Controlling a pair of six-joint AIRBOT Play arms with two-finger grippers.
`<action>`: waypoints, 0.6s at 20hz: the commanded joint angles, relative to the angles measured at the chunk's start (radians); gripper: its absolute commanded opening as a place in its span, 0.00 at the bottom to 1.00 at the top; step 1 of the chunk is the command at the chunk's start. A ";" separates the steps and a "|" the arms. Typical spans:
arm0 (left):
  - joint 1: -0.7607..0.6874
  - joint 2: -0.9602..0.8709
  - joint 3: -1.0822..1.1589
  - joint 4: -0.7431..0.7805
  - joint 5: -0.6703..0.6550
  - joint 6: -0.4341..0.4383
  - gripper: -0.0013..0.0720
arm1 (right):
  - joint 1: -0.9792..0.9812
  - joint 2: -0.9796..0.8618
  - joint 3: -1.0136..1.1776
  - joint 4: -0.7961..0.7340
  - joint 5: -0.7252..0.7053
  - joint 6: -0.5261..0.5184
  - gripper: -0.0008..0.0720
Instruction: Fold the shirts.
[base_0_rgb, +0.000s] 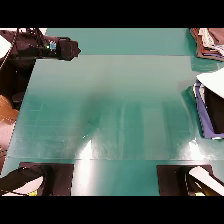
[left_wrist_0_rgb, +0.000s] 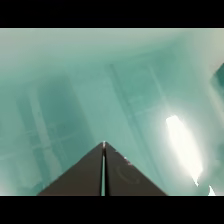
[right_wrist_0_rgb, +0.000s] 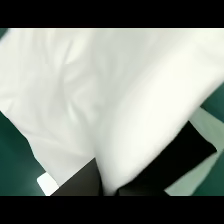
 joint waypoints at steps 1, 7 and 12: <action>0.000 0.000 0.000 -0.001 0.000 0.011 0.05 | -0.121 0.108 -0.204 -0.069 0.021 0.001 0.23; 0.000 0.000 0.000 -0.001 0.000 0.022 0.05 | -0.137 0.125 -0.246 0.103 0.003 0.003 0.72; 0.000 0.000 0.000 -0.002 0.000 0.018 0.05 | 0.219 0.025 -0.050 0.354 0.003 0.003 0.72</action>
